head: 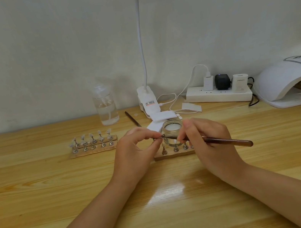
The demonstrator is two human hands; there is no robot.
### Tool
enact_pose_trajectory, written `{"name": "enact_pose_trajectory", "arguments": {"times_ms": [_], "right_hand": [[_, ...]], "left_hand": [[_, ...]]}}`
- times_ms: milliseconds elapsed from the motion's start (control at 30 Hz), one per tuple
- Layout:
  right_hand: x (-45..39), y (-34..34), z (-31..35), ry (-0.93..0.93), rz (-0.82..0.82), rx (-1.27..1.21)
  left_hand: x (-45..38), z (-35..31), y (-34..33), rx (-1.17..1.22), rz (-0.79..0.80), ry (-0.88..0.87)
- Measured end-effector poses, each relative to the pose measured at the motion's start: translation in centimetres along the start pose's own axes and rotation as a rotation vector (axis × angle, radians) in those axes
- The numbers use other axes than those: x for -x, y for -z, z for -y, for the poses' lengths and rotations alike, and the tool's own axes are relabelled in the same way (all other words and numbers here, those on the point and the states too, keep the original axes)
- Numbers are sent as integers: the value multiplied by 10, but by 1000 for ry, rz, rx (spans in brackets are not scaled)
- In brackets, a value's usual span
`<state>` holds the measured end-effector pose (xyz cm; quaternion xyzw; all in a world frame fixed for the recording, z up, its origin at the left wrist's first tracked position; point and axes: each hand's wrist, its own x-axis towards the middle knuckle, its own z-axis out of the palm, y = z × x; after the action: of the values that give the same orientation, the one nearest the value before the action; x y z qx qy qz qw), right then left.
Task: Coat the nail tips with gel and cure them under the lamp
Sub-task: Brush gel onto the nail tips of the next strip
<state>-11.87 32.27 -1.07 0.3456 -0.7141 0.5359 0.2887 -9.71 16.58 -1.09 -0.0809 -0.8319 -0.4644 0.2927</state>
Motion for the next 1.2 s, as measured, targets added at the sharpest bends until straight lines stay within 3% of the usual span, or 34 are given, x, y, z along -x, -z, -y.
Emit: {"name": "enact_pose_trajectory", "arguments": {"times_ms": [333, 733, 967, 1200], "right_hand": [[-1, 1, 0, 35, -47, 19], [1, -1, -1, -5, 13, -17], [0, -1, 0, 26, -57, 27], [0, -3, -1, 13, 6, 77]], "left_hand": [[0, -1, 0, -29, -3, 18], [0, 0, 0, -32, 0, 8], [0, -1, 0, -35, 5, 21], [0, -1, 0, -18, 9, 33]]}}
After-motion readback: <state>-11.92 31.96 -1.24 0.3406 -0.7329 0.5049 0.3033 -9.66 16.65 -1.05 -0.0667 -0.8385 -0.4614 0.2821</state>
